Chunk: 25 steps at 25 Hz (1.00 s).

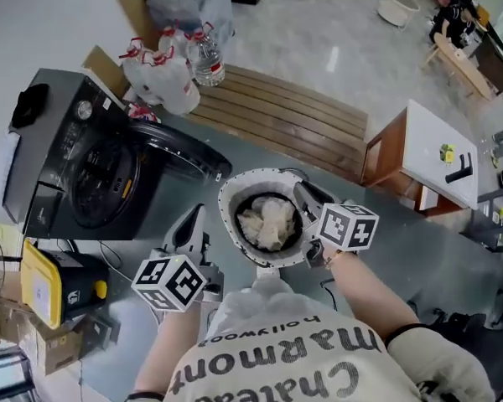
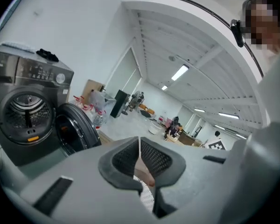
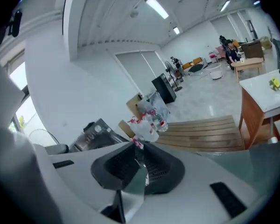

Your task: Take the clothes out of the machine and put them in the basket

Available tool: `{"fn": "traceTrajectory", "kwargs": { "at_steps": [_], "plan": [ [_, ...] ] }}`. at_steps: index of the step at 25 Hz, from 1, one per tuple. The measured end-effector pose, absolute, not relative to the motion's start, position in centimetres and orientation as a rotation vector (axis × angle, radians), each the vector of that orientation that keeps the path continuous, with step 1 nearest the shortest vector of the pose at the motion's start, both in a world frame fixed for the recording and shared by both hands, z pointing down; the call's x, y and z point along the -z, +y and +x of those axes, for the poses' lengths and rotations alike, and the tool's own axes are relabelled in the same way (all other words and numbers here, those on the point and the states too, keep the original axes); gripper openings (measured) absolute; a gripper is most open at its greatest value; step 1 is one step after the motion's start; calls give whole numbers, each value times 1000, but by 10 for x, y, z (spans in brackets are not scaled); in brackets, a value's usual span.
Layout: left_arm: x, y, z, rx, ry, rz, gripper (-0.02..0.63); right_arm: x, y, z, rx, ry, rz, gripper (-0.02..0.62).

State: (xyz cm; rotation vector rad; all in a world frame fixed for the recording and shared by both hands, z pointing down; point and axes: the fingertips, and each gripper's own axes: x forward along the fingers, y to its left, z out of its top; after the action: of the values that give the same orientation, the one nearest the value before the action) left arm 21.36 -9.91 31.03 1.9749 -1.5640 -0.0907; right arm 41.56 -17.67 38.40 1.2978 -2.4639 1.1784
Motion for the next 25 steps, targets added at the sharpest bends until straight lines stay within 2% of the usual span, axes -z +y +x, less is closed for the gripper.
{"fn": "traceTrajectory", "kwargs": {
  "at_steps": [3, 7, 10, 17, 25],
  "plan": [
    [-266, -89, 203, 165, -1602, 2035, 20, -321, -170, 405, -1155, -2600, 1306, 60],
    [-221, -62, 204, 257, -1614, 2121, 20, -256, -141, 389, -782, -2678, 1250, 52],
    [-207, -28, 205, 259, -1586, 2167, 20, -226, -106, 381, -654, -2704, 1269, 52],
    [-187, 50, 180, 261, -1617, 2221, 20, -205, -26, 363, -639, -2732, 1320, 52],
    [-191, 110, 183, 248, -1585, 2251, 20, -210, 41, 360, -590, -2704, 1326, 51]
  ]
}}
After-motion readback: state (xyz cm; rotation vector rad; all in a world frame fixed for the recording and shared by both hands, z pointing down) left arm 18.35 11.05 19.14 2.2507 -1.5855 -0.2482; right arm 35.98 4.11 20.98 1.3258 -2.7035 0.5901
